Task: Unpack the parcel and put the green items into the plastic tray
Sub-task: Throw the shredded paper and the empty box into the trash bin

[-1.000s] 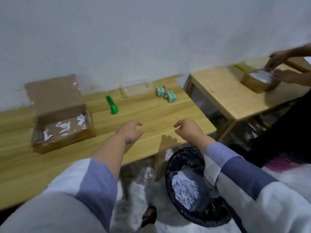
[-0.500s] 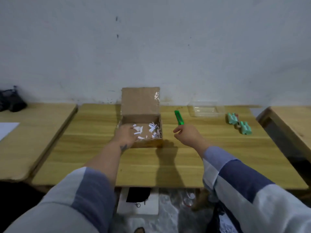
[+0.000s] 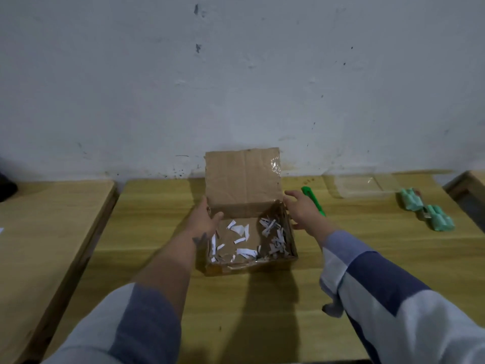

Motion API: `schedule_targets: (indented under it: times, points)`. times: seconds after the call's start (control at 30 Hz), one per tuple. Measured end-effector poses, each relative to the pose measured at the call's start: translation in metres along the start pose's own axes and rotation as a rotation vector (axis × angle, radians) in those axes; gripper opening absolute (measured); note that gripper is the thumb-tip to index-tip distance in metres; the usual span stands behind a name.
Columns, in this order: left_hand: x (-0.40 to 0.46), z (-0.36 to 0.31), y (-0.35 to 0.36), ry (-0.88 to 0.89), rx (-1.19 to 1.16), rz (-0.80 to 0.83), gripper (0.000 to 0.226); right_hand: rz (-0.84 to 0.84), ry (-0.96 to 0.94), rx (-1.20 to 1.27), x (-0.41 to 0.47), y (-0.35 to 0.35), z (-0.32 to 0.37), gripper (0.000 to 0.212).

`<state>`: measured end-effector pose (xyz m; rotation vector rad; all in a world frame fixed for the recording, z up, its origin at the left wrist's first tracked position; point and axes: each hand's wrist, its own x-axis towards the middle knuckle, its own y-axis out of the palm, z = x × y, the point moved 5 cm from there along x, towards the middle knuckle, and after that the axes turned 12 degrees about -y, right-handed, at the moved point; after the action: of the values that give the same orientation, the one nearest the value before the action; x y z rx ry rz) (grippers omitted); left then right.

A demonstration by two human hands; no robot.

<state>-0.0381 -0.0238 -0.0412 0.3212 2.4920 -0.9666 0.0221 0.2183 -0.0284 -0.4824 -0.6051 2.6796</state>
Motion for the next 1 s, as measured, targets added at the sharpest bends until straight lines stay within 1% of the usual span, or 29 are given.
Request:
schedule_targets:
  times: [0.17,0.3,0.37,0.5,0.57,0.6,0.7,0.73,0.83,0.9,1.0]
  points:
    - [0.004,-0.003,0.002,-0.003,-0.123,-0.039,0.055,-0.028,0.034,0.134,0.005,0.003,-0.008,0.030]
    - [0.003,0.001,-0.002,0.009,-0.231,-0.048,0.050,-0.016,0.121,0.251,0.001,0.000,-0.012,0.028]
    - [0.000,0.005,-0.004,-0.008,-0.305,-0.026,0.051,0.013,0.155,0.282,-0.001,-0.002,-0.012,0.033]
    - [-0.003,0.015,-0.005,-0.128,-0.473,0.036,0.060,0.100,0.194,0.342,-0.007,-0.005,-0.014,0.039]
    - [-0.005,0.018,-0.004,-0.165,-0.533,0.071,0.063,0.117,0.194,0.344,-0.009,-0.006,-0.017,0.040]
    - [-0.006,0.019,-0.004,-0.171,-0.551,0.083,0.064,0.110,0.191,0.353,-0.010,-0.006,-0.019,0.038]
    - [-0.009,0.029,-0.005,-0.206,-0.622,0.114,0.060,0.082,0.205,0.405,-0.014,-0.007,-0.026,0.014]
    - [-0.011,0.033,-0.005,-0.214,-0.620,0.147,0.062,0.085,0.209,0.405,-0.016,-0.007,-0.027,0.013]
    - [-0.013,0.043,-0.004,-0.199,-0.546,0.259,0.064,0.088,0.210,0.349,-0.021,-0.008,-0.030,0.023]
    - [-0.016,0.044,-0.005,-0.169,-0.498,0.284,0.063,0.065,0.186,0.334,-0.023,-0.009,-0.031,0.026]
    - [-0.025,0.031,-0.003,-0.107,-0.406,0.270,0.055,0.000,0.143,0.361,-0.031,-0.014,-0.034,0.034]
